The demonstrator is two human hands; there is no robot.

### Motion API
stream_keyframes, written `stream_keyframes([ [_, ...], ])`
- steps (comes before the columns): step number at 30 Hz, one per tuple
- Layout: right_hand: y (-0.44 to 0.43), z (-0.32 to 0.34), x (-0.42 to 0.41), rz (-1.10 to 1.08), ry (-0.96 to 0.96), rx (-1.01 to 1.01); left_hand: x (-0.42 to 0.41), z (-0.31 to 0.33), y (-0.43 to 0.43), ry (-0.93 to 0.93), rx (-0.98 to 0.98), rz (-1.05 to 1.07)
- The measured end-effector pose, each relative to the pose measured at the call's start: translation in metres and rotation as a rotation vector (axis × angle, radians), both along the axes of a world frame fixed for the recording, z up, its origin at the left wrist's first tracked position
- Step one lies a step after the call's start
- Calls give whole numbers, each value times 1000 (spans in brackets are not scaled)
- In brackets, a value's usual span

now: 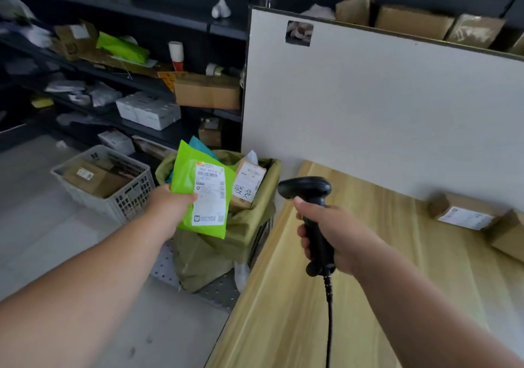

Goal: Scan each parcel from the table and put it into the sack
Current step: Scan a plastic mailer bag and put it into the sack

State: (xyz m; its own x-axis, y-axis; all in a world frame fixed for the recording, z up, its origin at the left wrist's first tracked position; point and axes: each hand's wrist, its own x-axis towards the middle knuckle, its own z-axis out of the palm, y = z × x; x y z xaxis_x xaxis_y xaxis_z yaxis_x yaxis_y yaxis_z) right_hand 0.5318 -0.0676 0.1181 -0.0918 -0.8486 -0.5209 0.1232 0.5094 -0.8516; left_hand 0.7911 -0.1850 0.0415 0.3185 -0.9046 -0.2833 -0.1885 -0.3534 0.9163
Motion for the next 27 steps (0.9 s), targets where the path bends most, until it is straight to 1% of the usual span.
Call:
stream_keyframes([
  [6,-69,-22,32,-64,38,34,36,-26,-115,-47,53,-73],
  [11,-121,-41,46,-132,61,80,50,-63,-199,7,109,-120],
  [13,-136,-49,49,-142,66,87,51,-82,-219,-7,156,-157],
  [18,-158,-64,51,-163,86,115,46,-120,-238,-292,264,-246],
  [19,-158,-66,50,-163,92,121,42,-123,-236,-402,287,-281],
  [21,-156,-68,47,-164,97,127,32,-123,-228,-697,293,-351],
  [22,-153,-67,44,-166,99,130,25,-120,-223,-832,249,-382],
  [24,-147,-65,37,-181,104,129,8,-112,-211,-996,75,-449],
  [25,-142,-64,33,-196,106,125,-3,-105,-204,-1032,-21,-495],
  [27,-129,-60,20,-239,109,114,-29,-90,-188,-1042,-174,-615],
])
